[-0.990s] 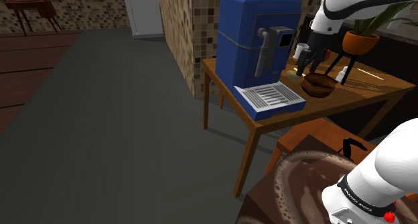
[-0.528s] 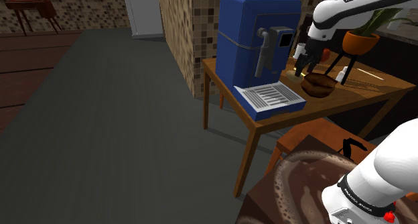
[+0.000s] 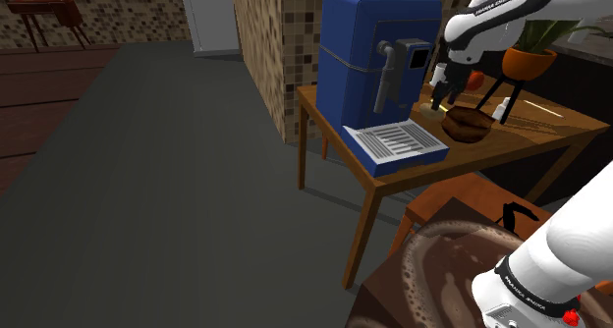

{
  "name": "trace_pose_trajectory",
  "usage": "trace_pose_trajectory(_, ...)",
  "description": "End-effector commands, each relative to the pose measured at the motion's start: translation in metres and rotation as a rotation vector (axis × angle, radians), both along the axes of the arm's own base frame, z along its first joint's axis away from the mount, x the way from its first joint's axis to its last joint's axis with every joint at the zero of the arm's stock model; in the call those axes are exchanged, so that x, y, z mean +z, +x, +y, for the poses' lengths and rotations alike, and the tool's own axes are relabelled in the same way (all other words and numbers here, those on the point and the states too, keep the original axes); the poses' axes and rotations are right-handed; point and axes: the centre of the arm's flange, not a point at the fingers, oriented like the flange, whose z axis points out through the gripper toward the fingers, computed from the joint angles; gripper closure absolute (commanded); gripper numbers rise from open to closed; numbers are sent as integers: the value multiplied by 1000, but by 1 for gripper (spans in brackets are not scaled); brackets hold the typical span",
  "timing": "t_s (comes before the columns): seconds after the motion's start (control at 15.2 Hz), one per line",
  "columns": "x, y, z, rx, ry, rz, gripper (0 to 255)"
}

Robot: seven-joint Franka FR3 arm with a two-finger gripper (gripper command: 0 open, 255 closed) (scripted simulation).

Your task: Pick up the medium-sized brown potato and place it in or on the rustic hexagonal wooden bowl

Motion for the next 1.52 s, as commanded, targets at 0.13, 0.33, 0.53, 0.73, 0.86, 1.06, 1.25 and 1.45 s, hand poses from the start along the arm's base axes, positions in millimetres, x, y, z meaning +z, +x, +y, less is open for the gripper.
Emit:
trace_pose_trajectory(0.13, -24, 22, -41, 6, -16, -9, 0)
trace_pose_trajectory(0.33, -39, 37, -72, 9, -27, -15, 0)
trace_pose_trajectory(0.53, -52, 52, -104, 13, -37, -22, 0)
trace_pose_trajectory(0.73, -65, 55, -110, 13, -39, -23, 0)
trace_pose_trajectory(0.86, -76, 56, -111, 13, -39, -23, 0)
trace_pose_trajectory(1.06, -92, 56, -111, 13, -39, -23, 0)
trace_pose_trajectory(1.25, -95, 56, -111, 13, -39, -23, 0)
trace_pose_trajectory(1.45, -95, 56, -111, 13, -39, -23, 0)
